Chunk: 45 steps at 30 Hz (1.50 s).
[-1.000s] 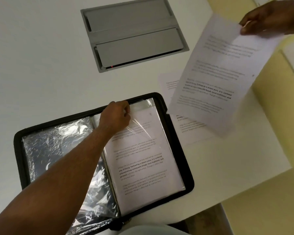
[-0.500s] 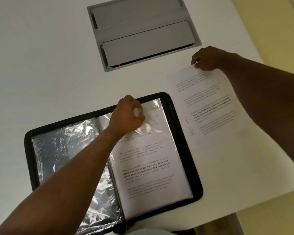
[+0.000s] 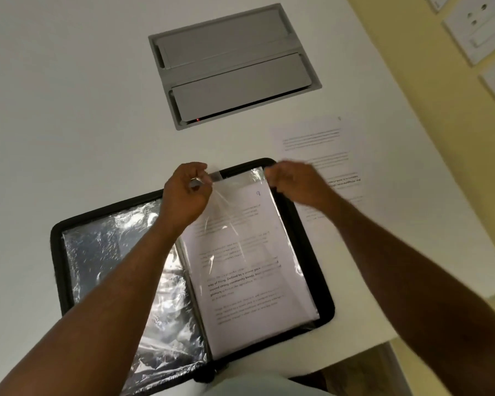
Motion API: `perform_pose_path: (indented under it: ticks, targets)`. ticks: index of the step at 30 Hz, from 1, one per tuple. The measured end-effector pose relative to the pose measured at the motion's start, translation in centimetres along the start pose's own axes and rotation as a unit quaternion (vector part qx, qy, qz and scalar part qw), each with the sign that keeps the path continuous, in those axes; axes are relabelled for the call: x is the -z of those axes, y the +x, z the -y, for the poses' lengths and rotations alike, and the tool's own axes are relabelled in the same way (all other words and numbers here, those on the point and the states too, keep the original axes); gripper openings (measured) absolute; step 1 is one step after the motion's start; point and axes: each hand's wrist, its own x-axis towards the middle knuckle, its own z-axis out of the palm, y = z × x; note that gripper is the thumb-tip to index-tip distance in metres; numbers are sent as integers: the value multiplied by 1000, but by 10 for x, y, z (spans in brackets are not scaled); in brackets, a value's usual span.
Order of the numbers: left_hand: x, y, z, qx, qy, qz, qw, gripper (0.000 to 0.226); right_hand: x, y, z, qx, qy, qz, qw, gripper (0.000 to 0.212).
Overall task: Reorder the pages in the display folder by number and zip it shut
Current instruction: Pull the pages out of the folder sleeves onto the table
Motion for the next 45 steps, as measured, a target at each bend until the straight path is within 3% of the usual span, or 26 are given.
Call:
perform_pose_path:
  ticks: [3, 6, 8, 11, 13, 15, 18, 19, 22, 25, 29, 31, 34, 37, 39, 41, 45]
  targets:
    - [13, -8, -2, 62, -44, -29, 997, 18, -37, -60, 14, -31, 22, 122, 992, 74]
    - [24, -11, -1, 86, -73, -48, 992, 20, -65, -97, 22, -68, 77, 145, 984, 98]
    - [32, -17, -1, 89, -100, -50, 990, 20, -85, -118, 34, -70, 71, 134, 986, 91]
    - [40, -28, -5, 94, -157, -65, 981, 26, -120, -134, 52, -10, 12, 56, 998, 41]
    - [48, -37, -5, 106, -207, -85, 969, 26, -137, -139, 67, 28, 13, 15, 999, 22]
    - [60, -51, -4, 124, -259, -106, 952, 25, -150, -141, 86, 50, 13, 1, 999, 22]
    - [86, -84, 4, 211, -293, -97, 928, 59, -167, -143, 117, 75, 9, 4, 997, 22]
    - [97, -99, 7, 225, -287, -76, 928, 60, -175, -143, 127, 89, 14, 8, 996, 21]
    - [123, -136, 27, 240, -237, -28, 941, 36, -204, -142, 148, 122, 19, 46, 991, 17]
    - [144, -158, 53, 272, -186, -69, 942, 16, -233, -143, 160, 140, 16, 115, 983, 18]
    - [171, -169, 101, 305, -94, -139, 938, 7, -253, -154, 165, 148, 38, 204, 967, 54]
    - [177, -171, 120, 315, -63, -141, 936, 12, -259, -157, 155, 147, 11, 164, 975, 61]
    - [184, -174, 147, 317, -15, -148, 937, 6, -265, -162, 116, 123, -73, -18, 990, 62]
    - [182, -179, 160, 289, 145, -189, 927, 41, -256, -180, 59, -3, -150, -169, 974, 68]
    - [170, -181, 157, 203, 243, -241, 918, 50, -247, -195, 23, -103, -171, -196, 960, 77]
    - [154, -180, 142, 89, 304, -244, 917, 47, -243, -209, -2, -165, -179, -209, 947, 84]
    - [116, -167, 121, -52, 316, -142, 937, 45, -242, -223, -14, -213, -178, -209, 938, 90]
